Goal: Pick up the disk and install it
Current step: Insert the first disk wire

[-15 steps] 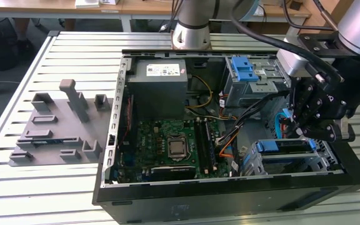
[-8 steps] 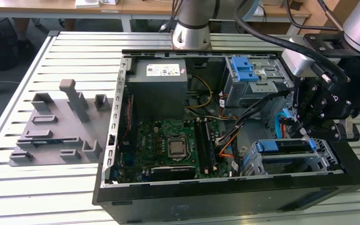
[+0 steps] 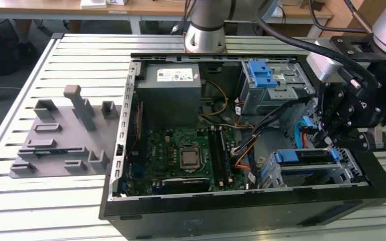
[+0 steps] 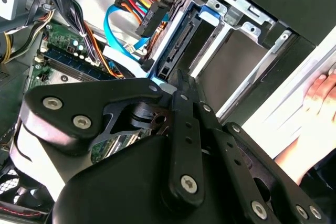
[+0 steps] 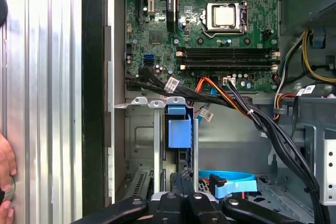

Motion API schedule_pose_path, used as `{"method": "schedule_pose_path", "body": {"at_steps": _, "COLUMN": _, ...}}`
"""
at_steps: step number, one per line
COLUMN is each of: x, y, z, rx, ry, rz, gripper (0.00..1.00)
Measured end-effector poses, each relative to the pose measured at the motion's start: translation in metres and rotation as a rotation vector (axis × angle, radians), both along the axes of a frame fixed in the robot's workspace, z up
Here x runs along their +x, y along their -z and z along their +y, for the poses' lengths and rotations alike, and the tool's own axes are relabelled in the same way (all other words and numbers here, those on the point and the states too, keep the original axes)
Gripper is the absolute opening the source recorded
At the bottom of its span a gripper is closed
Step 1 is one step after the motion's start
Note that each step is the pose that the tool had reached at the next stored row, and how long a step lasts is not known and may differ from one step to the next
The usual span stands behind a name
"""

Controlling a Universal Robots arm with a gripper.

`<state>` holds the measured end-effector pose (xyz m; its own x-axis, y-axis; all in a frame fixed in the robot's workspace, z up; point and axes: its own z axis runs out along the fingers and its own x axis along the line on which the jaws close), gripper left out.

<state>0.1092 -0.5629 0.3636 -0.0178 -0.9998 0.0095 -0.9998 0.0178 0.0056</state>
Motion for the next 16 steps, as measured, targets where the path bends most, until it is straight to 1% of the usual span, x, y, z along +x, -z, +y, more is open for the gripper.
{"method": "schedule_pose_path", "body": {"at_steps": 16, "x": 0.0091, "y": 0.0, "z": 0.0, "rx": 0.0, "ry": 0.0, "rz": 0.0, "gripper": 0.11}}
